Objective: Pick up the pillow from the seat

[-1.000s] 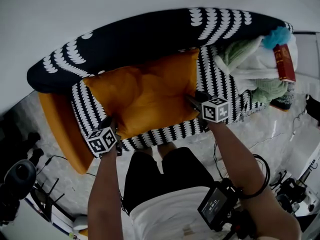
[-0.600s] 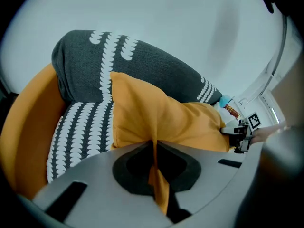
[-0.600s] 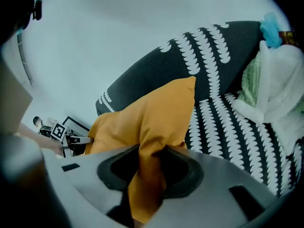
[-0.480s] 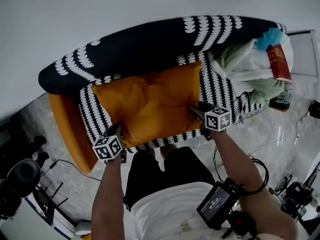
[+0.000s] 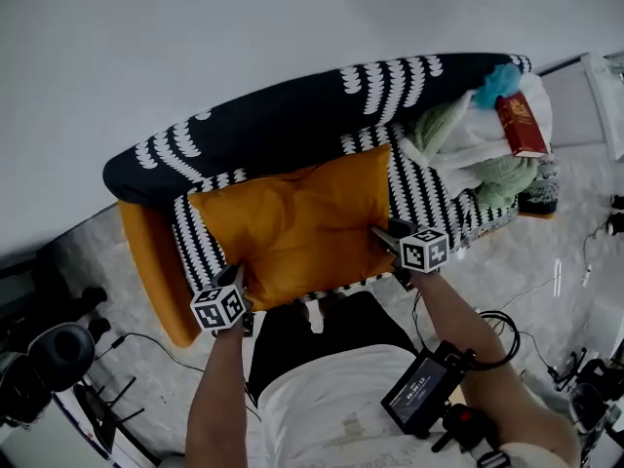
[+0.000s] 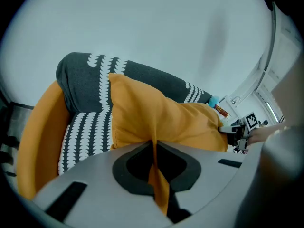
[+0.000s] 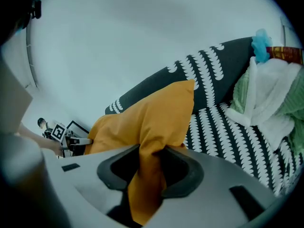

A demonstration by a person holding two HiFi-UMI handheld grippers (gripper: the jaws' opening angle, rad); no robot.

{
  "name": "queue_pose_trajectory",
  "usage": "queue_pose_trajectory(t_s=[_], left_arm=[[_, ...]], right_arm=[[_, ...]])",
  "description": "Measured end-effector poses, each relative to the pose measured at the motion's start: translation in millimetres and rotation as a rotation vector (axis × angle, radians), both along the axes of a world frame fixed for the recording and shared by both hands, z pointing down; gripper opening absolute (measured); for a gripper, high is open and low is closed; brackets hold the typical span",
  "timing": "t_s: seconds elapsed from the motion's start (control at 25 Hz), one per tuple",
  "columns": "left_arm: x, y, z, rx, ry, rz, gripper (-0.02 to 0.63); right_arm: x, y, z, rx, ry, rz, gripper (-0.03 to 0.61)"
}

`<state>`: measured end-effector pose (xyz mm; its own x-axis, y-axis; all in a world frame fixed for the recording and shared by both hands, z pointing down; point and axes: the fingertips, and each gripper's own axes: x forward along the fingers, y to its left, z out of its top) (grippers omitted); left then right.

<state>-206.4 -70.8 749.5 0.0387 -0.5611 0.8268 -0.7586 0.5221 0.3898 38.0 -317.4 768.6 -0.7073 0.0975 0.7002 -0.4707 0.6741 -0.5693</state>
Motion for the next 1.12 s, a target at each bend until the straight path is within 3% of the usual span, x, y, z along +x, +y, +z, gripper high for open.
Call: queue_pose_trajectory(t_s=[0.2,0.48,1.12], left_arm=[[0,-8,-24,0.035,-0.018,0.024,0.017],[-13,22,-73,0.075,-0.038,0.039,0.017],[-22,44,-179,0.261,-0.164,0.157,0.017]], right_arm=[[2,-8,-31,0.046,-0.029,0.019,0.146],[-11,18,-79,0.091,-0.056,0.036,0.146],[3,68,-186,0.24,-0.154,0.146,0.146]])
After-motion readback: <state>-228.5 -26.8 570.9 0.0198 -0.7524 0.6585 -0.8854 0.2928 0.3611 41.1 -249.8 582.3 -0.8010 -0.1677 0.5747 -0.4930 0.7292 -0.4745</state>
